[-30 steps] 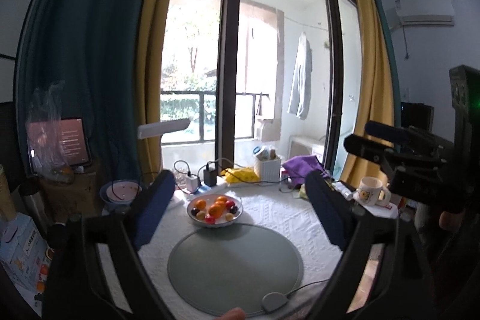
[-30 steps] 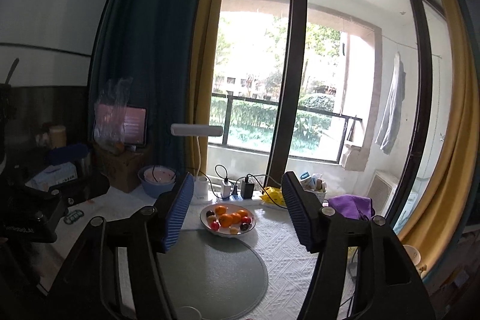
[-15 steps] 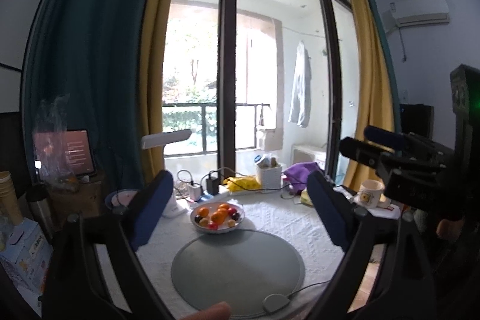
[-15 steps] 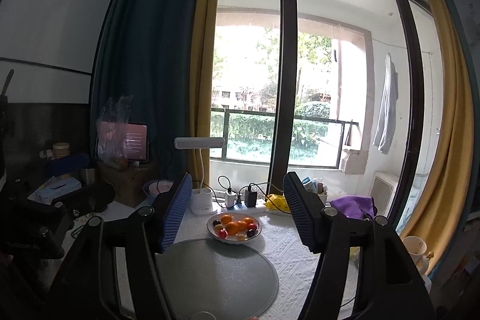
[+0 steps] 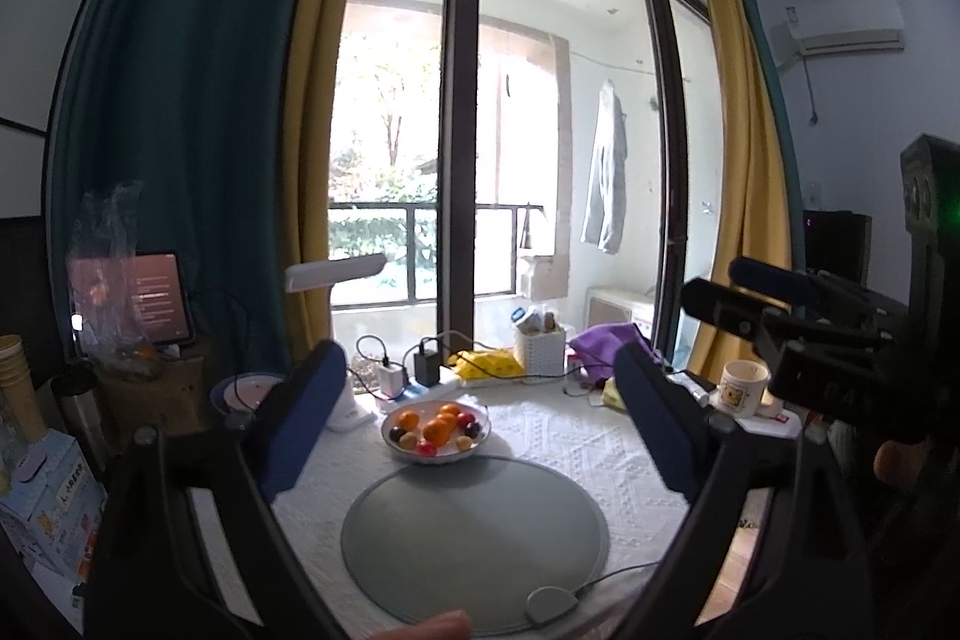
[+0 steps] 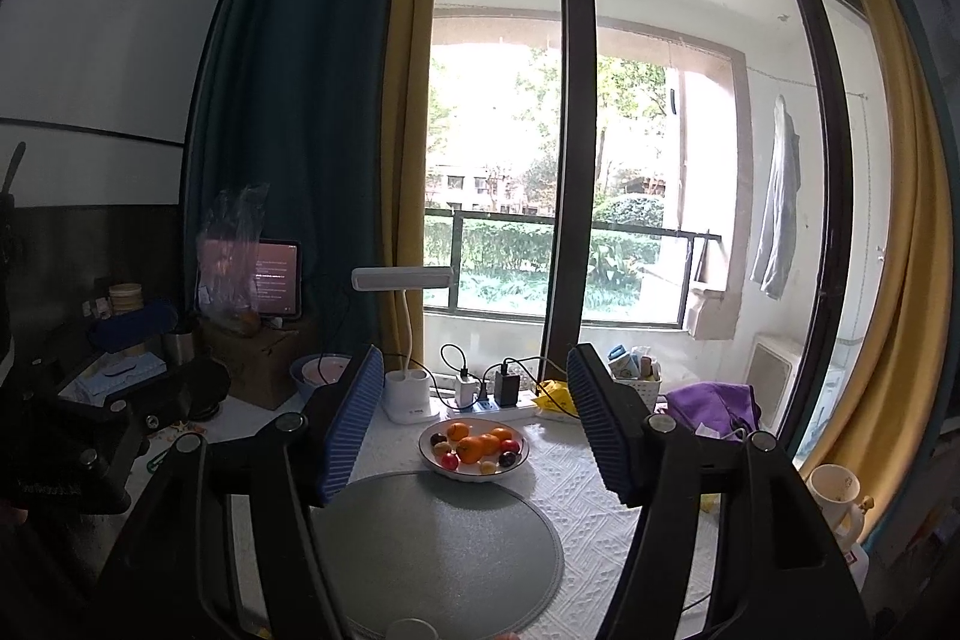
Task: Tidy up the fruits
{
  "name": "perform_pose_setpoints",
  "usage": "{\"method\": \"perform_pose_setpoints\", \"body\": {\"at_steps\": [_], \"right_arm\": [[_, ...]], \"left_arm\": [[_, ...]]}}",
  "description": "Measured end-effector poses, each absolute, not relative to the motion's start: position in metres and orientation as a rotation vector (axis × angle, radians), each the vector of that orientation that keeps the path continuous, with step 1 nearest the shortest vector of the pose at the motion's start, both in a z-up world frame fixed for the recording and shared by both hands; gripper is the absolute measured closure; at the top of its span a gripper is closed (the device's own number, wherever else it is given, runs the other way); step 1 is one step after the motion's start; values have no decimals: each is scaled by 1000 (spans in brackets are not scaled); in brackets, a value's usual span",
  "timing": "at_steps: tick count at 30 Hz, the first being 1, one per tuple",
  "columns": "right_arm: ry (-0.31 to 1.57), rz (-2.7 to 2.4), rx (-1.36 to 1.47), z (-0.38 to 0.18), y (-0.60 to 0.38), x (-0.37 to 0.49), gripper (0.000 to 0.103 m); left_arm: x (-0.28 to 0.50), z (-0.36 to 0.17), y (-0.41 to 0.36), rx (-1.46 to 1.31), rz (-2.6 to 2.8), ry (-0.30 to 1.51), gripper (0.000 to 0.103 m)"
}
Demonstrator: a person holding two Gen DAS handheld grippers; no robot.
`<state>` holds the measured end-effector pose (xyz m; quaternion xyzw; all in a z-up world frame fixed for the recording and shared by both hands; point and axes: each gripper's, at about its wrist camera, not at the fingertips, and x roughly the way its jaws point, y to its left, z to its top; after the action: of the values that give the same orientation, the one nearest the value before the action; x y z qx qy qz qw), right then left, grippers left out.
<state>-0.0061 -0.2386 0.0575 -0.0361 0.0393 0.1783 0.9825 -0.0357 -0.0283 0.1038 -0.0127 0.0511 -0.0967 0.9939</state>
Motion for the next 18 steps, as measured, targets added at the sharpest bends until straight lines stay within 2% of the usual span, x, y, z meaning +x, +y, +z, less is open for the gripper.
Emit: {"method": "perform_pose_setpoints", "body": {"at_steps": [18], "right_arm": [[114, 372, -56, 57, -243, -1, 36]], "left_arm": [[-35, 103, -34, -29, -214, 122, 11]]}}
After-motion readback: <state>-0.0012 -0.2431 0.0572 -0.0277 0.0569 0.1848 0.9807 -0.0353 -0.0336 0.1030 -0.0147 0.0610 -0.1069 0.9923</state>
